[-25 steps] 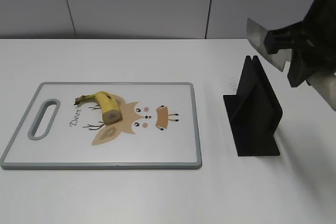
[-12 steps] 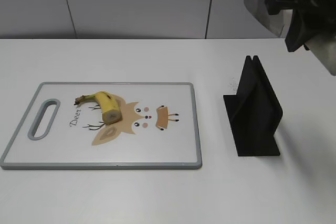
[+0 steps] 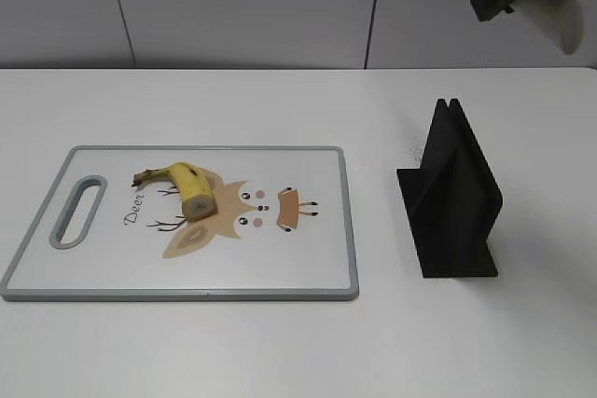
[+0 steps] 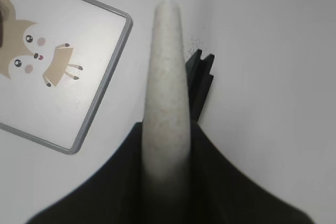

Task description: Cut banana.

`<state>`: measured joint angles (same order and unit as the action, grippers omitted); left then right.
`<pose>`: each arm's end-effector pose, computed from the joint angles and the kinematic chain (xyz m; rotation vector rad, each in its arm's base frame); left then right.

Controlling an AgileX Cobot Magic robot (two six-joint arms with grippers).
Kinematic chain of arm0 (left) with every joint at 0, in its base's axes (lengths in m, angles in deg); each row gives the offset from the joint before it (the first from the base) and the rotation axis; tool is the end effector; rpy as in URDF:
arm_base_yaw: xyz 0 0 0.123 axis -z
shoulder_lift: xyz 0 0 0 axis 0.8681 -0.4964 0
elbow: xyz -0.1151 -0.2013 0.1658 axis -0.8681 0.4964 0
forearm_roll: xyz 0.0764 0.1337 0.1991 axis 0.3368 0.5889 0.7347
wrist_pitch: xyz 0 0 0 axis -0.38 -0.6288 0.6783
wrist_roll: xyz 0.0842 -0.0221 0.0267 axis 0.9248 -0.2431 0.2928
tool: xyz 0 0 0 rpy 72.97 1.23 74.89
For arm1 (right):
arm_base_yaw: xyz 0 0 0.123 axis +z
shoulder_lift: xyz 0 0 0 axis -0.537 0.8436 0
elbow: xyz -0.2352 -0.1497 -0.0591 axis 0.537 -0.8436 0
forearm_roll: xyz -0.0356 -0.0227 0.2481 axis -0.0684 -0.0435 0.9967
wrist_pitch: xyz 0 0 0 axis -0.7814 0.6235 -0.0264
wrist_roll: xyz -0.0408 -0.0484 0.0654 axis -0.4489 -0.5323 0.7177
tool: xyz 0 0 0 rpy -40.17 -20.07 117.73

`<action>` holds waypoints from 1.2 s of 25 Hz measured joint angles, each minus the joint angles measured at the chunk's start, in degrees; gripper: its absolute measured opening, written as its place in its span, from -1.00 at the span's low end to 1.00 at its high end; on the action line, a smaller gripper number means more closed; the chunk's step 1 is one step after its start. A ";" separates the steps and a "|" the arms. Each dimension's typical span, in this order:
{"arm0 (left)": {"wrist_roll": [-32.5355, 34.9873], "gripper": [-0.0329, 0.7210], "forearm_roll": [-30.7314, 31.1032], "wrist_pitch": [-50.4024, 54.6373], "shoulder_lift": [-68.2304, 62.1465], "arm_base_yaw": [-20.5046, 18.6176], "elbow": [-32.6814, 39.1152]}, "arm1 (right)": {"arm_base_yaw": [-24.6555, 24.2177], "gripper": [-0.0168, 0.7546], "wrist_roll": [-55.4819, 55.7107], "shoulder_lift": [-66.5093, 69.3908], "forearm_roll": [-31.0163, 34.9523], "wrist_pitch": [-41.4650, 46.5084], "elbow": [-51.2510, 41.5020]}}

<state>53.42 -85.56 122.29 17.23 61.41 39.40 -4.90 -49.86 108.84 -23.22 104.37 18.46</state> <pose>0.0262 0.0040 0.2939 0.1612 2.0847 0.1370 0.2930 0.1461 0.3676 -0.4545 2.5854 0.1208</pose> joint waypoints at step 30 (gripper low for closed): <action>72.33 0.59 -35.04 -2.88 -63.63 0.00 -30.56 | 0.05 -0.52 -84.08 25.75 23.96 -0.21 18.99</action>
<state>125.75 -120.60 119.41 -46.41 61.41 8.84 -4.85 -133.93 134.59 0.74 104.16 37.45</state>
